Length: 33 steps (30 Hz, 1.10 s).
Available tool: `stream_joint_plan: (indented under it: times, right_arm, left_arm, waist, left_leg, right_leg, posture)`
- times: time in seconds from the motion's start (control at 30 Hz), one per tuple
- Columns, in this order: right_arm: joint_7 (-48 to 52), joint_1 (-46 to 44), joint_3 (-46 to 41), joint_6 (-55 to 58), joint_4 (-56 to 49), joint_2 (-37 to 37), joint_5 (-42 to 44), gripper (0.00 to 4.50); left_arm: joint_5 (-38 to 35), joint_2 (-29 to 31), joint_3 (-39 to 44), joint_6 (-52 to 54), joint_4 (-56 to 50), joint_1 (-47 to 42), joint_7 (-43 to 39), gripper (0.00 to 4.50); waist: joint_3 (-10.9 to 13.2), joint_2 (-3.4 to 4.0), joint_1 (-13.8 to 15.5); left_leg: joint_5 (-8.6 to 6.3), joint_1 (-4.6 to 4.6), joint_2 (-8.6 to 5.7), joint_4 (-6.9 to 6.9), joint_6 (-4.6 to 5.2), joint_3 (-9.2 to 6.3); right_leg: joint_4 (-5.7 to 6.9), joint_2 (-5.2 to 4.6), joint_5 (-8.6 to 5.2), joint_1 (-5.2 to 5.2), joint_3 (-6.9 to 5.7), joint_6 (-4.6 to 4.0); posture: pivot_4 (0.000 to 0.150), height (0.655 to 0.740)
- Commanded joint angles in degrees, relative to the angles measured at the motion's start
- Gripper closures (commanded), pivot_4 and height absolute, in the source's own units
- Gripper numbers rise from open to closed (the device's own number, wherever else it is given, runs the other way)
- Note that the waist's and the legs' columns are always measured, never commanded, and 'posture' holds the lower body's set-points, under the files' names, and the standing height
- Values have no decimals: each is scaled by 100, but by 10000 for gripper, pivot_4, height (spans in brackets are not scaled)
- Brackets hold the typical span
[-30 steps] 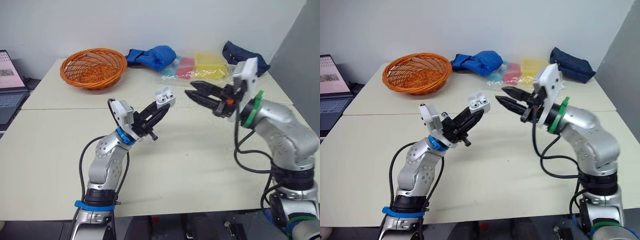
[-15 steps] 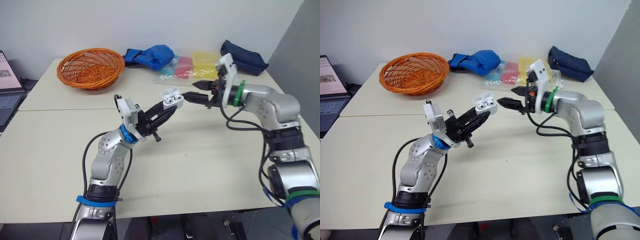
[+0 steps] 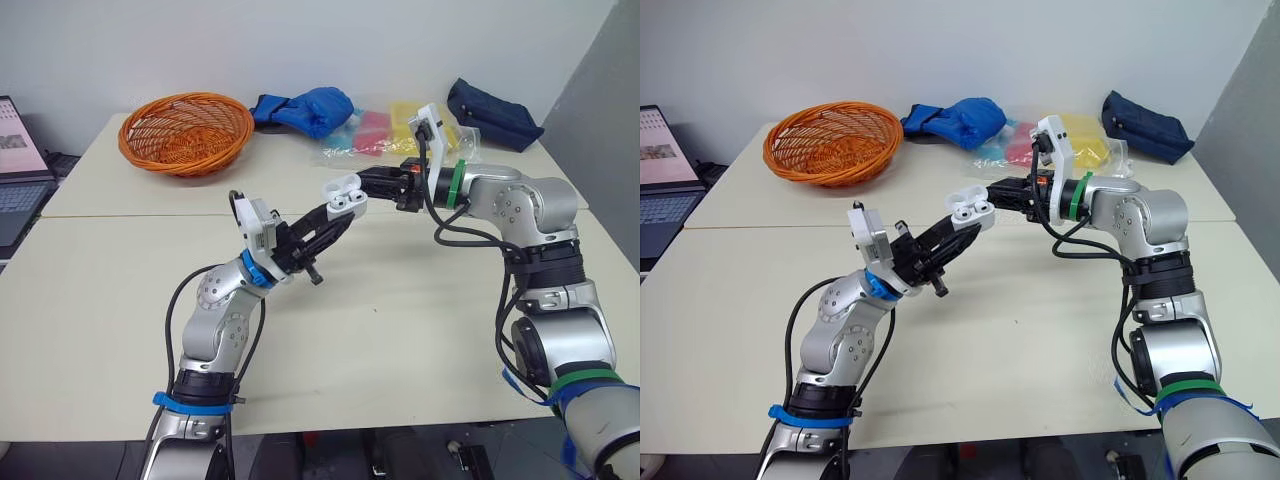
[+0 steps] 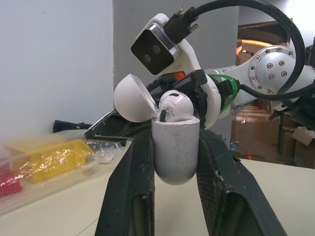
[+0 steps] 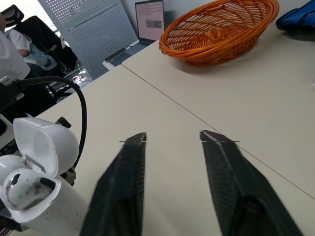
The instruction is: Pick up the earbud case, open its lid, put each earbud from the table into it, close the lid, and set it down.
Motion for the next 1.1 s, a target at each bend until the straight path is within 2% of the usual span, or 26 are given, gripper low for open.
stream_joint_plan:
  times: [0.03,0.07,0.43,0.7,0.93,1.1]
  right_arm:
    - [90,-95,-70,-110,-218,-48,37,40828]
    - [74,-102,-93,-56,-249,-23,75,44524]
    - [452,-120,-80,726,-1193,-268,621,44524]
    - [169,57,-185,1034,-1856,-381,807,44524]
    - [-29,227,-62,398,-2256,-519,414,44524]
    - [-6,401,194,-711,-2617,-626,-146,44524]
  left_arm:
    - [-82,-31,13,-98,-173,-34,-37,37374]
    - [-77,-40,8,-111,-159,-35,-43,37374]
    - [-62,-114,3,-148,-54,-48,-111,37374]
    - [-18,-148,23,-290,148,-161,-182,37374]
    - [-5,-183,17,-268,143,-161,-147,37374]
    - [-7,-163,33,-265,184,-200,-129,37374]
  waist:
    - [0,0,0]
    - [0,0,0]
    - [0,0,1]
    - [0,0,0]
    - [0,0,-1]
    - [0,0,-1]
  left_leg:
    - [0,0,0,0,0,0]
    - [0,0,0,0,0,1]
    - [0,-1,0,2,0,0]
    - [0,1,0,3,0,0]
    - [0,1,0,3,0,0]
    - [0,1,0,4,0,-1]
  right_leg:
    - [0,0,0,0,0,0]
    - [0,0,0,0,0,0]
    - [1,-1,0,0,0,0]
    - [5,0,0,0,1,1]
    - [3,0,-2,0,1,3]
    - [4,1,-3,0,0,6]
  posture:
    - [1500,7400]
    - [1500,7400]
    - [1500,7400]
    - [1500,7400]
    - [1500,7400]
    - [1500,7400]
